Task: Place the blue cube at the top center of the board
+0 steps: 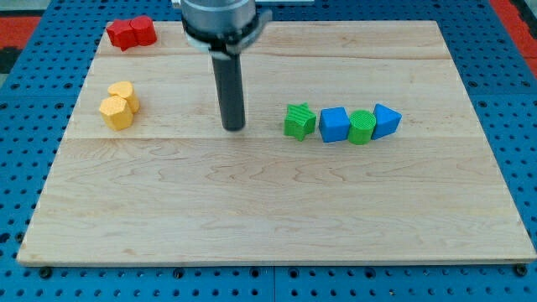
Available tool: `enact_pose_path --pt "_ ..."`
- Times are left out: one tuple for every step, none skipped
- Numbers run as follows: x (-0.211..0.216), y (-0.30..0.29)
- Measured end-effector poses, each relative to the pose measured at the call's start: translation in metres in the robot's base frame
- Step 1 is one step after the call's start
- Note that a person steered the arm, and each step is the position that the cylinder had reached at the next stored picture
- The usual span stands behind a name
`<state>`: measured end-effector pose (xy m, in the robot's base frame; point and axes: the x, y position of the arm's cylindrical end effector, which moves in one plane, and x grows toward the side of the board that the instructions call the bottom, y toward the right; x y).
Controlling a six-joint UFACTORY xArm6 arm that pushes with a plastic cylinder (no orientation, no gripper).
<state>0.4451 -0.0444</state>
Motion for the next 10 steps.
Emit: enact_pose_path --pt "0.052 0.051" --pt "0.062 0.114" --pt "0.049 0.141" --pt "0.016 0.140" --pt "-0.029 0.138" --pt "-0.076 0.138" --pt "-0.126 0.137" --pt "-0.137 0.136" --pt "-0.117 0.136" --pt "-0.087 0.136"
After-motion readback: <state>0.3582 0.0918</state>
